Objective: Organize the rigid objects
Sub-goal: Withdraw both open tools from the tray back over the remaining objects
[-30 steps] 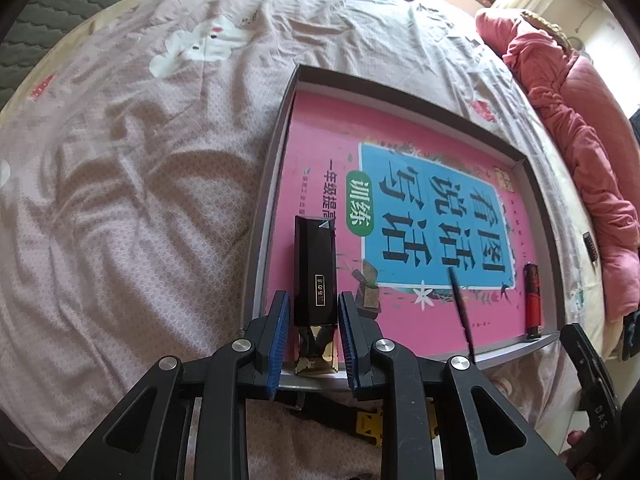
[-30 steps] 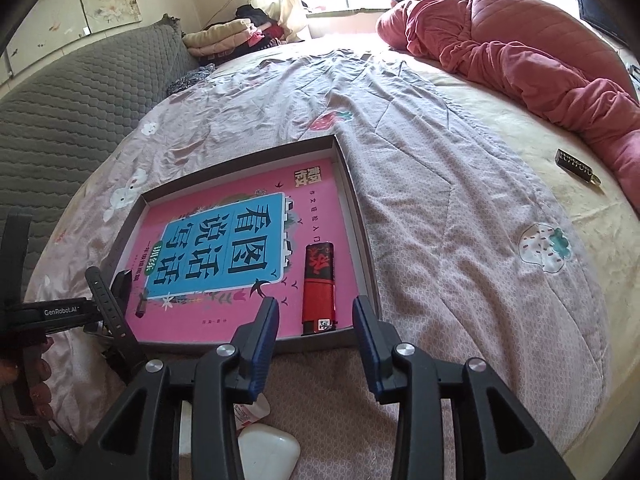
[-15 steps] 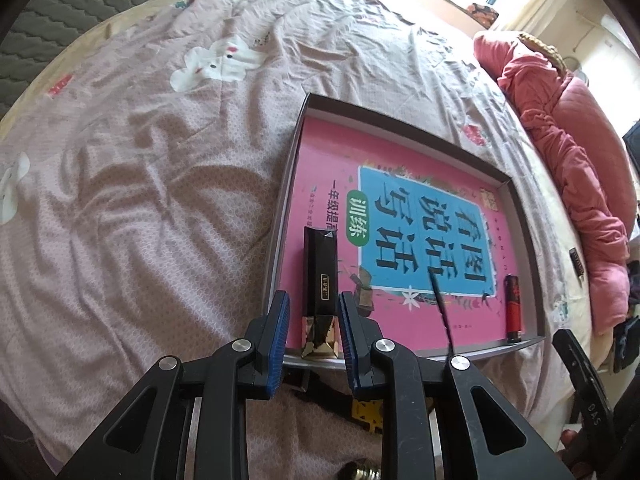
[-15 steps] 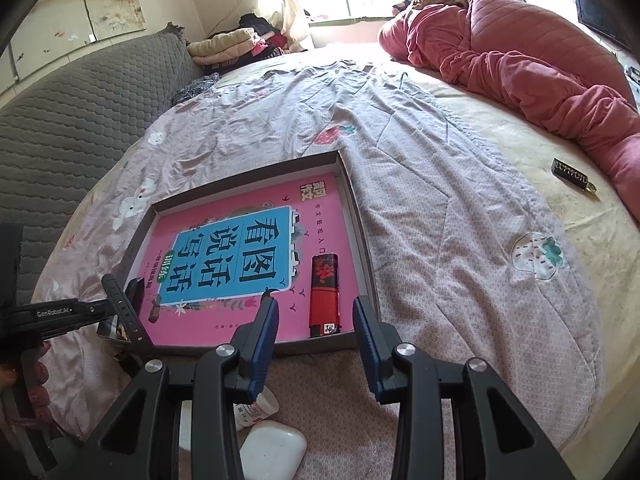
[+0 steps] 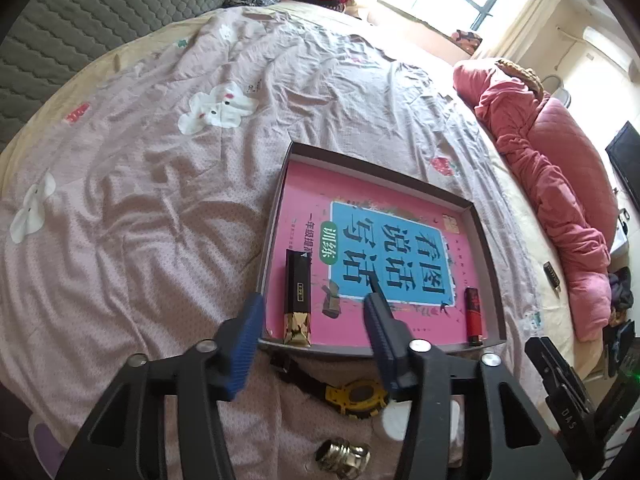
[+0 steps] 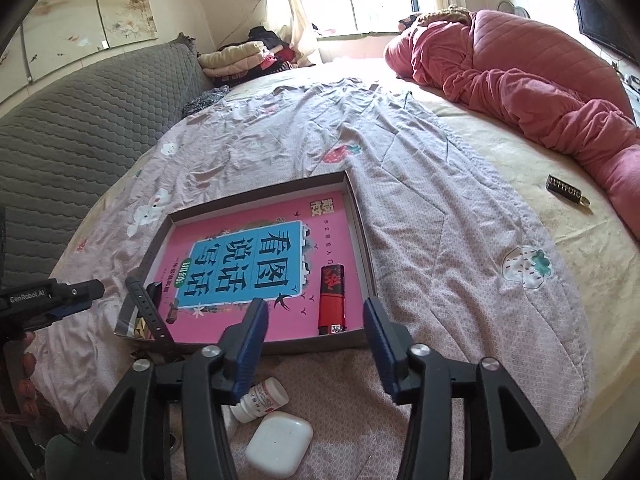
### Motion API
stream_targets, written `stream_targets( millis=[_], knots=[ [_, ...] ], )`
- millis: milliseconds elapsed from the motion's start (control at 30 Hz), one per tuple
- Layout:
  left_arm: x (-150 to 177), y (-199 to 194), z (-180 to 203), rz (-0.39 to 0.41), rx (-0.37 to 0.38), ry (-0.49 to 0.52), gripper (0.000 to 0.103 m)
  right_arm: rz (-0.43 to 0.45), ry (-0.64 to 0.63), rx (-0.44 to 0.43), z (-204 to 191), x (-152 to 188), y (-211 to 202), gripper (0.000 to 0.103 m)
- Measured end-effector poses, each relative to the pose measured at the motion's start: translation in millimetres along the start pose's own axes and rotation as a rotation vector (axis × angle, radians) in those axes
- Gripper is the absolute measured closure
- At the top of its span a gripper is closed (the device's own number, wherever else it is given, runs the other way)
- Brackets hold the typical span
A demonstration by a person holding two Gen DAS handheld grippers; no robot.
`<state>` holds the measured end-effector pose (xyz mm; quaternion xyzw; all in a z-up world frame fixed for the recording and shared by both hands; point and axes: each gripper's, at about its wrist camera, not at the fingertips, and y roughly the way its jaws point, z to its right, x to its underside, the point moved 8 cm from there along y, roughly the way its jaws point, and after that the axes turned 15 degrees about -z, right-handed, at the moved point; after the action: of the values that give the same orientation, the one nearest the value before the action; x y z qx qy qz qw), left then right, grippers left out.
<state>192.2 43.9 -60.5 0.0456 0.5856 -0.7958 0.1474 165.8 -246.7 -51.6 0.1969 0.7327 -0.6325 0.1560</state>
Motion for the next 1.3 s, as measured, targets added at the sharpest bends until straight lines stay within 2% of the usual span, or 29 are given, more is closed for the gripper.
stream_targets(
  millis=[333,667,700,733,767,1067,1300],
  knots=[
    [31,-26,12,0.042,0.021,0.045,0.043,0.026,-0.058,-0.011,-11,14,-20,0.043],
    [64,-41,18,0.078,0.028,0.085,0.043,0.014,-0.108,-0.003,-15,47,-28,0.04],
    [69,-41,18,0.078,0.026,0.09,0.04,0.013,-0.107,-0.004,-16,50,-29,0.04],
    [73,-41,18,0.074,0.025,0.093,0.031,0.009,-0.108,-0.006,-16,53,-28,0.04],
    [76,-41,18,0.074,0.029,0.094,0.029,0.005,-0.107,-0.006,-17,57,-27,0.04],
    [113,-29,20,0.048,0.041,0.131,0.029,-0.014,-0.122,-0.005,-26,81,-25,0.039],
    [135,-19,22,0.022,0.019,0.166,0.029,-0.044,-0.136,0.002,-29,92,-20,0.039]
  ],
)
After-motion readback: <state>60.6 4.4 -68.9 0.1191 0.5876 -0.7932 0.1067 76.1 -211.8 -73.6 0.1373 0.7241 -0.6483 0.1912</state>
